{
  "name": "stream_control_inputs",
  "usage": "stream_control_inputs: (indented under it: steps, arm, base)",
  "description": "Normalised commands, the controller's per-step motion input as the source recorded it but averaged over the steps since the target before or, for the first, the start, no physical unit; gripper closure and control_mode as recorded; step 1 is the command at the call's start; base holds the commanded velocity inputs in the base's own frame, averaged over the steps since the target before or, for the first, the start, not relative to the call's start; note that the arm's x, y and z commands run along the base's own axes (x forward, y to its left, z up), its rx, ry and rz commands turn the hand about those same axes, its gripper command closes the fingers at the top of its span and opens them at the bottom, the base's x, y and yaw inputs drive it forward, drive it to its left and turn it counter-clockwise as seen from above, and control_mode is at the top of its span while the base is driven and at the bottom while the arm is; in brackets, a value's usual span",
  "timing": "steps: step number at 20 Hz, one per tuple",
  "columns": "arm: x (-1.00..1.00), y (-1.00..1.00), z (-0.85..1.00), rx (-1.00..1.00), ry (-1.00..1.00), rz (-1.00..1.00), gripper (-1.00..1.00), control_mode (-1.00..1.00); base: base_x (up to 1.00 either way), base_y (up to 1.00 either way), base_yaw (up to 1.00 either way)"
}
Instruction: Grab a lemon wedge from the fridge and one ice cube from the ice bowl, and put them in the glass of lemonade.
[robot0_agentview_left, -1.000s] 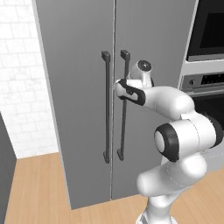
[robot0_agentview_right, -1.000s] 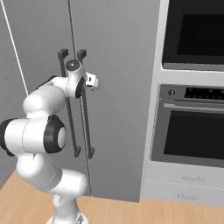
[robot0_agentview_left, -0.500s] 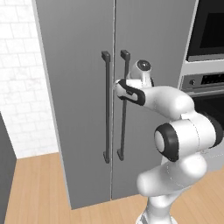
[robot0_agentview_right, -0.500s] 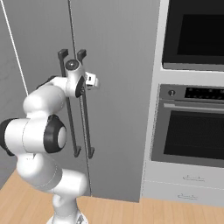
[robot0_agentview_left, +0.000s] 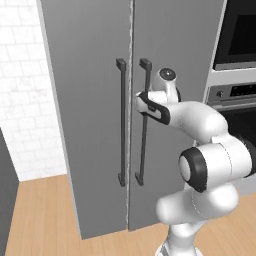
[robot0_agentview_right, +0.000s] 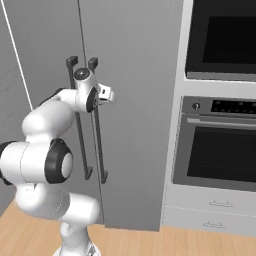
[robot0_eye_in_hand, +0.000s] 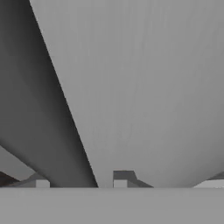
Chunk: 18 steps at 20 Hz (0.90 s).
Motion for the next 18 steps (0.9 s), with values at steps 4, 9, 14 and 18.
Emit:
stream_control_inputs:
  steps: [4, 9, 14, 18]
  arm:
    - [-0.74, -0.96, 0.0, 0.11, -0.02, -0.15, 1.0, -1.0]
    - [-0.81, -1.0, 0.0, 0.17, 0.0, -0.15, 1.0, -1.0]
    - [-0.38, -1.0, 0.0, 0.15, 0.0, -0.13, 1.0, -1.0]
    - [-0.12, -1.0, 0.01, 0.13, 0.0, -0.14, 1.0, -1.0]
  base:
    - [0.0, 0.0, 0.0]
    - [0.0, 0.0, 0.0]
    - [0.0, 0.0, 0.0]
    - [0.0, 0.0, 0.0]
